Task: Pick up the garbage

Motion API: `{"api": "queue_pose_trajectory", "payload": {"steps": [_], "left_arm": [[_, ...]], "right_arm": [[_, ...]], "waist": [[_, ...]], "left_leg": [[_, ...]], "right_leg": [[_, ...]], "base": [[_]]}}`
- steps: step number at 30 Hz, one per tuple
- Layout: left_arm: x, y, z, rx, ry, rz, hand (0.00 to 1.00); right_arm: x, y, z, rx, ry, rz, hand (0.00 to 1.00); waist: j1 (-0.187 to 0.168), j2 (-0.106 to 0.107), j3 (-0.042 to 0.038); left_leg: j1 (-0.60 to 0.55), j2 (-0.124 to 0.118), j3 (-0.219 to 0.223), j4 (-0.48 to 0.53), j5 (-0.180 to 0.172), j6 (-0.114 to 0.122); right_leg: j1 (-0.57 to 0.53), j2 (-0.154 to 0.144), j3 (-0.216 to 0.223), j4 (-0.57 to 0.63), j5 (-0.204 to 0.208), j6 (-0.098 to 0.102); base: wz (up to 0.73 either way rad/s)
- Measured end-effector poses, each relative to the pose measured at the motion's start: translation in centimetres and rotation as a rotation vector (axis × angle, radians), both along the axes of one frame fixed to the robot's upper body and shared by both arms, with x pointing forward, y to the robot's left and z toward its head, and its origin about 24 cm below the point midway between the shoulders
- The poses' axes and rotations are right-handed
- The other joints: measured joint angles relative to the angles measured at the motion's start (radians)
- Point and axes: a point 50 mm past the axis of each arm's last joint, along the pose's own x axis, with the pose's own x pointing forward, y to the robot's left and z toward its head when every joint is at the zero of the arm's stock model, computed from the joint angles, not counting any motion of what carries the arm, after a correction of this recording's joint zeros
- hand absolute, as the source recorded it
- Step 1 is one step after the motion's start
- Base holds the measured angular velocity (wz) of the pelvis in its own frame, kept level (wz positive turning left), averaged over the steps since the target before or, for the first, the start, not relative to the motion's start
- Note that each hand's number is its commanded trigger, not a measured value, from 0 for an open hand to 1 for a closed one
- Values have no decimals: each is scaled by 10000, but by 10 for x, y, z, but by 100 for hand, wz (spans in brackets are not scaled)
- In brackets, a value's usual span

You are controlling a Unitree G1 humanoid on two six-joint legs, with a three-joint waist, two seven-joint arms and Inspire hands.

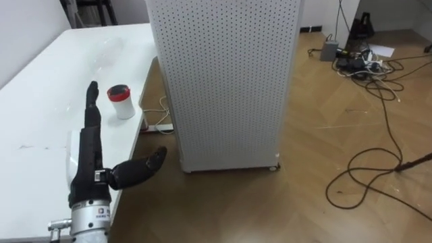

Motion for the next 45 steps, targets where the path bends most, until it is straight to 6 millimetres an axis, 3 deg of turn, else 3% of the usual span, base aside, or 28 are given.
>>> {"api": "queue_pose_trajectory", "payload": {"steps": [5, 7, 10, 11, 12, 13, 14, 16, 17, 18, 19, 21, 24, 25, 26, 27, 29, 30, 31, 32, 33, 34, 35, 36, 38, 39, 41, 45], "left_arm": [[0, -1, 6, -28, -271, -87, 0], [0, 0, 6, -46, -286, -69, 0], [0, 0, 5, -95, -272, -82, 0], [0, 1, 2, -178, -154, -53, 0], [0, 2, 0, -173, -74, -13, 0], [-2, 6, -3, -137, 75, 139, 0], [-3, 11, -3, -53, 99, 278, 0], [-6, 15, -5, 52, 228, 332, 0], [-10, 17, -9, 68, 392, 384, 0], [-10, 17, -9, 86, 405, 398, 0], [-10, 17, -8, 83, 344, 409, 0], [-11, 18, -8, 50, 322, 454, 0], [-11, 20, -3, 100, 129, 533, 0], [-11, 21, -3, 78, 131, 600, 0], [-13, 22, -6, 58, 222, 637, 0], [-14, 22, -7, 31, 259, 642, 0], [-15, 23, -8, -264, 316, 719, 0], [-16, 23, -8, -270, 316, 726, 0], [-15, 23, -8, -247, 314, 701, 0], [-15, 23, -8, -247, 313, 698, 0], [-15, 23, -8, -242, 321, 701, 0], [-15, 22, -8, -201, 313, 700, 0], [-16, 22, -9, -150, 327, 717, 0], [-16, 23, -9, -161, 345, 746, 0], [-17, 24, -9, -189, 290, 922, 0], [-17, 24, -9, -164, 287, 938, 0], [-18, 25, -10, -157, 295, 1009, 0], [-18, 23, -11, -164, 381, 1005, 0]], "right_arm": [[7, -1, 4, -49, -229, 10, 100], [8, -1, 4, -39, -279, -17, 100], [10, -2, 5, -52, -292, -104, 100], [11, -4, 5, -80, -305, -139, 100], [12, -5, 6, -130, -354, -156, 100], [17, -5, 8, -166, -458, -92, 100], [19, -3, 8, -117, -508, -83, 100], [15, -1, 6, 72, -418, -181, 100], [12, -1, 5, 93, -338, -179, 100], [12, -1, 5, 116, -340, -150, 100], [12, 0, 5, 216, -377, -69, 100], [14, -1, 6, 243, -431, -30, 100], [21, 3, 9, 340, -660, 217, 100], [22, 4, 10, 428, -758, 317, 100], [22, 3, 10, 495, -753, 426, 100], [22, 3, 10, 484, -729, 494, 100], [20, 5, 9, 488, -613, 794, 100], [20, 4, 9, 497, -576, 819, 100], [18, 2, 9, 431, -521, 786, 100], [18, -1, 9, 327, -502, 763, 100], [17, -2, 9, 275, -455, 708, 100], [15, -4, 7, 158, -313, 596, 100], [13, -7, 7, 30, -238, 504, 100], [13, -8, 7, -42, -227, 471, 100], [13, -11, 8, -120, -243, 383, 100], [13, -11, 8, -121, -234, 369, 100], [12, -11, 8, -120, -209, 438, 100], [11, -13, 8, -178, -212, 402, 100]], "waist": [[151, 74, 70], [207, 99, 118], [329, 178, 142], [453, 280, 223], [457, 450, 381], [455, 593, 361], [430, 623, 352], [186, 524, 308], [62, 433, 191], [-4, 472, 110], [-45, 376, 30], [57, 365, 23], [316, 232, 3], [430, 128, 68], [500, 163, 86], [518, 221, 117], [520, 227, 137], [518, 187, 121], [448, 46, 157], [340, 5, 180], [328, -39, 196], [330, -152, 239], [347, -190, 252], [338, -212, 265], [335, -156, 205], [344, -208, 198], [324, -499, 100], [322, -472, 70]], "left_leg": [[204, -73, 12, -185, -58, 15], [222, -129, 16, -256, -162, 122], [45, -128, 72, -195, -465, 182], [22, -56, 27, -52, -538, 299], [24, 3, -134, 67, -610, 357], [-98, -38, -604, 194, -737, 451], [-229, -116, -817, 335, -819, 466], [-265, -247, -1097, 562, -999, 416], [-283, -232, -1251, 727, -1110, 348], [-266, -246, -1292, 755, -1138, 320], [-208, -254, -1300, 813, -1205, 215], [-23, -12, -1225, 901, -1360, 33], [186, 402, -1262, 1397, -1612, -296], [-11, 555, -1213, 2315, -1617, -313], [-477, 852, -1241, 3753, -1497, -368], [-742, 1039, -1273, 4592, -1317, -393], [-1635, 1514, -1366, 6872, 153, -370], [-1806, 1573, -1366, 7204, 617, -360], [-2118, 1582, -1359, 7458, 823, -369], [-2452, 1523, -1240, 7311, 531, -199], [-2584, 1459, -1080, 7084, 312, -187], [-2750, 1249, -887, 6263, 20, -254], [-2787, 1113, -677, 5080, -1, -310], [-2814, 1039, -680, 4411, 15, -335], [-2658, 787, -646, 2192, 349, -448], [-2629, 694, -656, 1991, 459, -380], [-2375, 338, -683, 1515, 599, -286], [-2003, 65, -696, 1167, 584, -229]], "right_leg": [[-438, -85, -207, 757, -46, 81], [-431, -227, -747, 688, -47, 83], [-708, -354, -1285, 847, -61, 342], [-1170, -458, -1494, 1737, 41, 590], [-1600, -495, -1554, 2219, 41, 970], [-2127, -471, -1381, 1986, -17, 1152], [-2573, -555, -1086, 1166, 246, 1116], [-2691, -818, -968, 417, 853, 1196], [-2566, -938, -1317, 471, 1051, 979], [-2527, -962, -1464, 561, 1128, 926], [-2445, -974, -1515, 686, 1407, 799], [-2339, -883, -1687, 1052, 1104, 720], [-2238, -575, -1845, 1616, 403, 422], [-2195, -495, -1879, 1855, 143, 318], [-1946, -345, -1906, 1941, -126, 189], [-1771, -240, -1983, 1952, -218, 109], [-1172, 59, -2068, 1999, -551, -173], [-1013, 77, -2058, 1990, -621, -258], [-836, 75, -2086, 1923, -697, -347], [-731, -22, -2173, 1894, -776, -393], [-683, -77, -2183, 1867, -790, -407], [-525, -174, -2207, 1665, -793, -405], [-369, -272, -2359, 1403, -791, -399], [-308, -276, -2397, 1282, -780, -380], [-27, -279, -2783, 925, -811, -304], [47, -314, -2893, 876, -850, -242], [312, -516, -3132, 467, -862, -69], [860, -590, -3171, -330, -695, 206]], "base": [[-21], [-18], [-10], [-31], [-39], [-26], [-7], [43], [59], [61], [52], [27], [5], [-7], [-11], [-11], [-8], [6], [24], [27], [18], [7], [9], [14], [13], [13], [23], [13]]}}
